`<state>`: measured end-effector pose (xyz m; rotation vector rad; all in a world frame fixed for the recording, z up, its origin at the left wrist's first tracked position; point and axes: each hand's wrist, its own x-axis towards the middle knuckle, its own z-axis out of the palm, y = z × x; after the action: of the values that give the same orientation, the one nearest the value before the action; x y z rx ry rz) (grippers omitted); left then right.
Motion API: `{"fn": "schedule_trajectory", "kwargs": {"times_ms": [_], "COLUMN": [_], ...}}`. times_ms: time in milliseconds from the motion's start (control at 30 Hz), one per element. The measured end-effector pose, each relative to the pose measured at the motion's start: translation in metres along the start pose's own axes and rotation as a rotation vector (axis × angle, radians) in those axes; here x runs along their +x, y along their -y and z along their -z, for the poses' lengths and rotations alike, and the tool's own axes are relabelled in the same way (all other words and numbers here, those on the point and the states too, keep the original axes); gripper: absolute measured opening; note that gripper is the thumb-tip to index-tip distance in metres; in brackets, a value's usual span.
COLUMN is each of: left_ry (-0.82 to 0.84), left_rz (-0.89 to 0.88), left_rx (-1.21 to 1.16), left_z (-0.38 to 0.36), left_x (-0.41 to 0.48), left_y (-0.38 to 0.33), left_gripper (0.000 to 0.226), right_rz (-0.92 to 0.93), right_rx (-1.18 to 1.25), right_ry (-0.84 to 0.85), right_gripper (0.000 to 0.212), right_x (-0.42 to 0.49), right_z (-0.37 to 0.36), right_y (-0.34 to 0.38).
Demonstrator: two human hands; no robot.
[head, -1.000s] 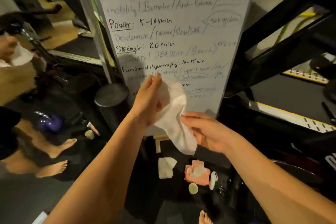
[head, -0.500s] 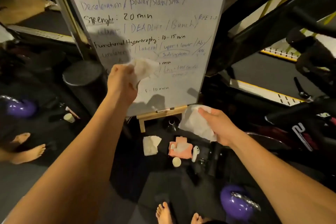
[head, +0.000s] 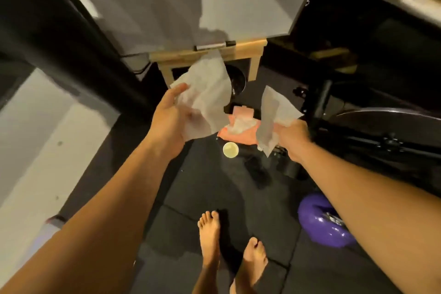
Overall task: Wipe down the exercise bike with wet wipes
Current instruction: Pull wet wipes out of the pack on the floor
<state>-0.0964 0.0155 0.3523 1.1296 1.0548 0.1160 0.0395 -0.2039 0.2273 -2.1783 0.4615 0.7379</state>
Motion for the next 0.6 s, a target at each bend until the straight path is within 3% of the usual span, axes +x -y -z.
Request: {"fn": "schedule_trajectory", "kwargs": {"times_ms": [133,300,467,600], "left_ry": [0.05,0.054,0.134,0.141], "left_rz": [0.041,0.077,0.07,0.115], "left_rx": [0.029,0.104,0.175,0.155], "left_z": [0.008,0.014,0.007,-0.006], "left_x": [0.067,0.136,0.155,0.124], "left_y": [0.103,0.191,0.218,0.185], "left_gripper": [0.041,0.064,0.061,0.062], "right_rz": [-0.002,0.075,-0.057,-0.144], "right_rx": [-0.018,-0.122,-0.15,-0.1], "right_ry": [-0.014,0.045,0.301,0.176], "right_gripper": [0.045,0.041,0.053,0.05], "right_x": [0.085,0.175,0.203,0.16], "right_z": [-0.066,-0.137,-0.157,-0.12], "right_y": [-0.048,-0.07,-0.078,-0.08]}}
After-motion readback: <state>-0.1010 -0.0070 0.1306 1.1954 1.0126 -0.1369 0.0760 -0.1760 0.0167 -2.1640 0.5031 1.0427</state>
